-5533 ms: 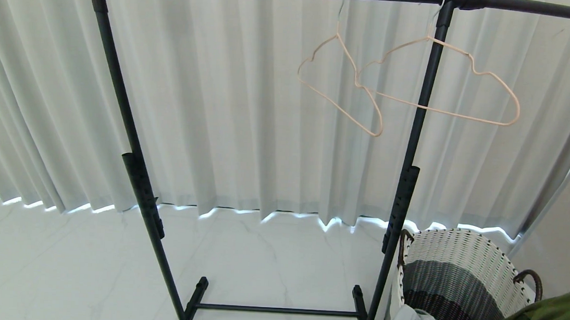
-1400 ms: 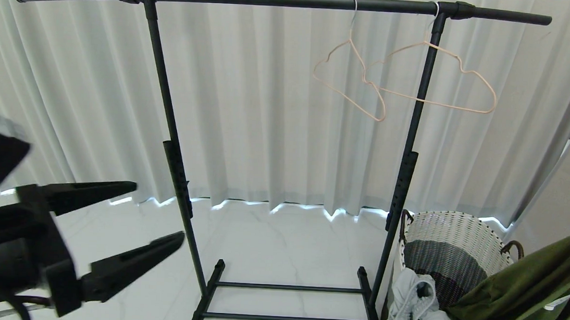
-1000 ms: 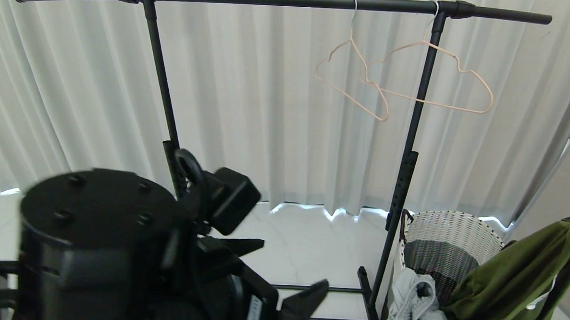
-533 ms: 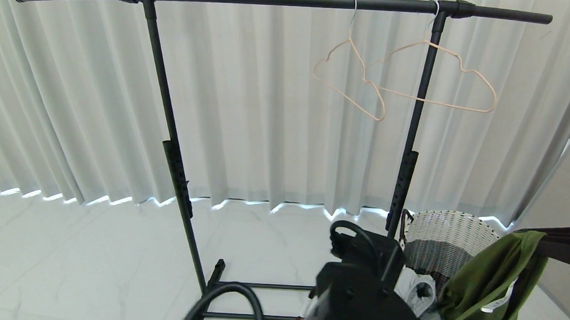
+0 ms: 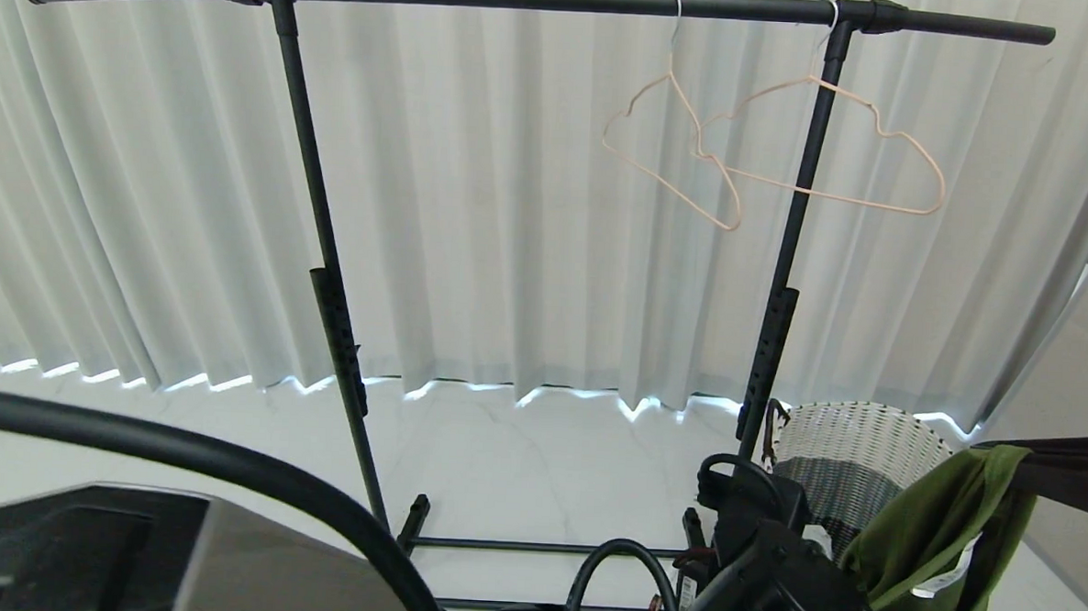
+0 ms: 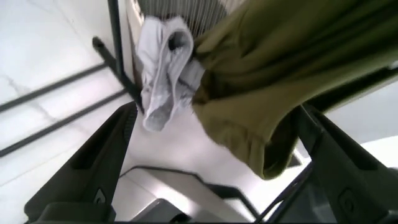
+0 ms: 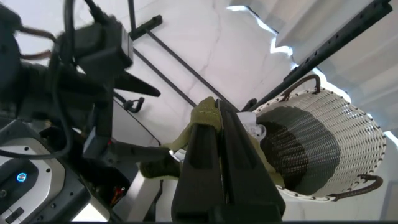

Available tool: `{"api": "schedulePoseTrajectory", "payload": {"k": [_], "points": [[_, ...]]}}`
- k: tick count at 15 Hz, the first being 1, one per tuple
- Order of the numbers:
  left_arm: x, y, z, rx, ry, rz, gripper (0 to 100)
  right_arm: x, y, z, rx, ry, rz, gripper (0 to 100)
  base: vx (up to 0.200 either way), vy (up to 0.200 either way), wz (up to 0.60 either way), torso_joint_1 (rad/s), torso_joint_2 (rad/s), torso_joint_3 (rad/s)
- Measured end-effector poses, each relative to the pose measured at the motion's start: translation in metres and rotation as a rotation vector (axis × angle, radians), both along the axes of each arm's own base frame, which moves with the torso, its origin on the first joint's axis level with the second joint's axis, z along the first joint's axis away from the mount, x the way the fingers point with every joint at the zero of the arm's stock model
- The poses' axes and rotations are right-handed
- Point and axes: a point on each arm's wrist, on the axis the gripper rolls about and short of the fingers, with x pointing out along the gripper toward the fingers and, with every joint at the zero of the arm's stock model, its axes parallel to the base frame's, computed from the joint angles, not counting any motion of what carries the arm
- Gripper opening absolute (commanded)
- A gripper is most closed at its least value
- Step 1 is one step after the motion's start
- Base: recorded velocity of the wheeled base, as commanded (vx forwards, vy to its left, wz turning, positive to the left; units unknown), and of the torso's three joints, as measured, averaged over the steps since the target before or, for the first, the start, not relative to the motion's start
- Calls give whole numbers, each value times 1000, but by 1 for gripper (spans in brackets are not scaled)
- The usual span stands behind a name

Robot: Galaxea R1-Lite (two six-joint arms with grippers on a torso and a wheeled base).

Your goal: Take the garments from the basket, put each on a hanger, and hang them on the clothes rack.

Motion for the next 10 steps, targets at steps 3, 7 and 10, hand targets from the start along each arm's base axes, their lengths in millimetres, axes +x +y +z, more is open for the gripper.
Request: {"api": "schedulePoseTrajectory", "payload": {"k": [3, 7, 10], "points": [[1, 0, -19, 56, 21, 1, 100, 0, 0, 0, -1, -2, 0, 0, 0, 0, 0, 0, 0, 0], [-2, 6, -35, 123, 47, 0, 100, -2, -2, 0, -1, -8, 2, 0, 0, 0, 0, 0, 0, 0], [-5, 10, -38, 139, 53, -4, 0, -5, -3, 0, 1, -14, 1, 0, 0, 0, 0, 0, 0, 0]]}}
